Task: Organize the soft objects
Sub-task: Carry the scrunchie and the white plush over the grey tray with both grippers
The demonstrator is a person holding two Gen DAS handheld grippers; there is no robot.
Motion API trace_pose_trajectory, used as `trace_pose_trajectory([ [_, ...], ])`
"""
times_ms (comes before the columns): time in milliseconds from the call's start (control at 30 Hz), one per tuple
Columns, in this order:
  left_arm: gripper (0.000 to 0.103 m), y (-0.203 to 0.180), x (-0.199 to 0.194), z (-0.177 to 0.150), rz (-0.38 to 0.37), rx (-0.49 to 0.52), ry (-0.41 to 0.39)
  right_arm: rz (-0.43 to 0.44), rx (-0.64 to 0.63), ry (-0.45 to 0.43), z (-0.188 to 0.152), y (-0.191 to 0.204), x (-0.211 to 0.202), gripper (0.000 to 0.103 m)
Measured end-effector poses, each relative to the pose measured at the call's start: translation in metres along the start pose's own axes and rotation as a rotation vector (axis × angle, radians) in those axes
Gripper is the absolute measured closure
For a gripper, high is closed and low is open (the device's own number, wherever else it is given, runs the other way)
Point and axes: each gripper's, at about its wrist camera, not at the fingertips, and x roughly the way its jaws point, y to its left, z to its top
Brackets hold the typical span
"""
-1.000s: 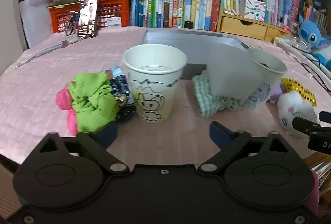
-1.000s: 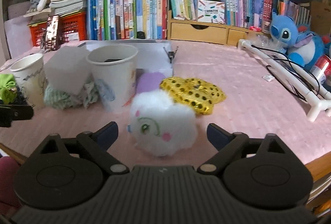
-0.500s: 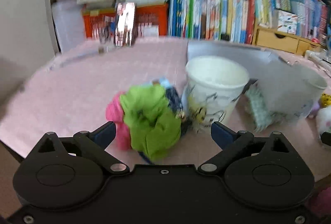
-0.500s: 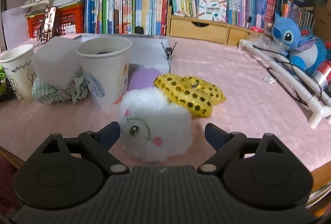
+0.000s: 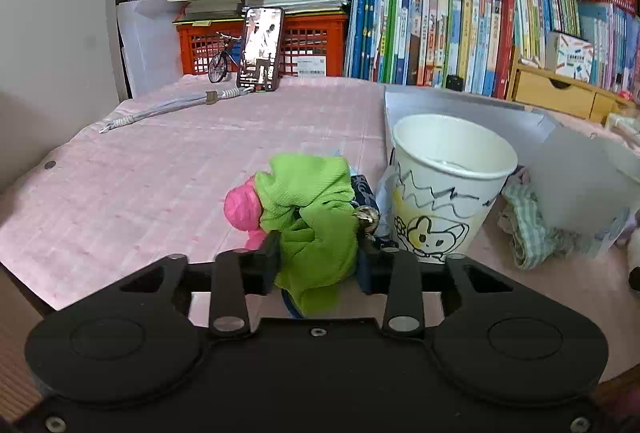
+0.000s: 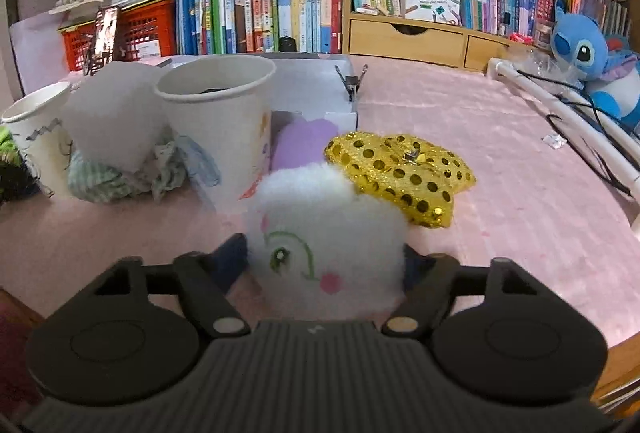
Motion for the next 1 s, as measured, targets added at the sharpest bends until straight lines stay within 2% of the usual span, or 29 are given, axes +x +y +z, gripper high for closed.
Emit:
trace_pose_trajectory([
  [33, 0.074, 0.001, -0.002, 0.002, -0.006, -0.003, -0.006, 0.009, -0.001, -0.005, 0.001, 0.0, -0.003, 0.036],
  [300, 0.076, 0.003, -0.027, 0.027, -0.048, 0.004, -0.099, 0.138, 0.009, -0.038, 0.014, 0.0, -0.027, 0.037],
  [467, 0.076, 0.007, -0.029, 0.071, -0.143, -0.015, -0.107, 0.205, 0.029, -0.084, 0.037, -0.005, -0.039, 0.037],
  [567, 0.076, 0.006, -0.024, 0.105, -0.227, -0.006, -0.1, 0.206, 0.049, -0.107, 0.057, -0.017, -0.044, 0.037],
  [700, 0.076, -0.008, -0.014, 0.151, -0.284, 0.038, -0.094, 0.201, 0.037, -0.132, 0.092, -0.037, -0.043, 0.037],
  [800, 0.076, -0.026, 0.001, 0.178, -0.331, 0.058, -0.047, 0.212, 0.029, -0.122, 0.126, -0.049, -0.032, 0.037],
  [900, 0.076, -0.049, 0.027, 0.205, -0.402, 0.059, 0.04, 0.242, 0.044, -0.079, 0.159, -0.06, -0.008, 0.037],
  [1000, 0.076, -0.072, 0.058, 0.227, -0.436, 0.071, 0.112, 0.274, 0.069, -0.008, 0.187, -0.064, 0.026, 0.037],
])
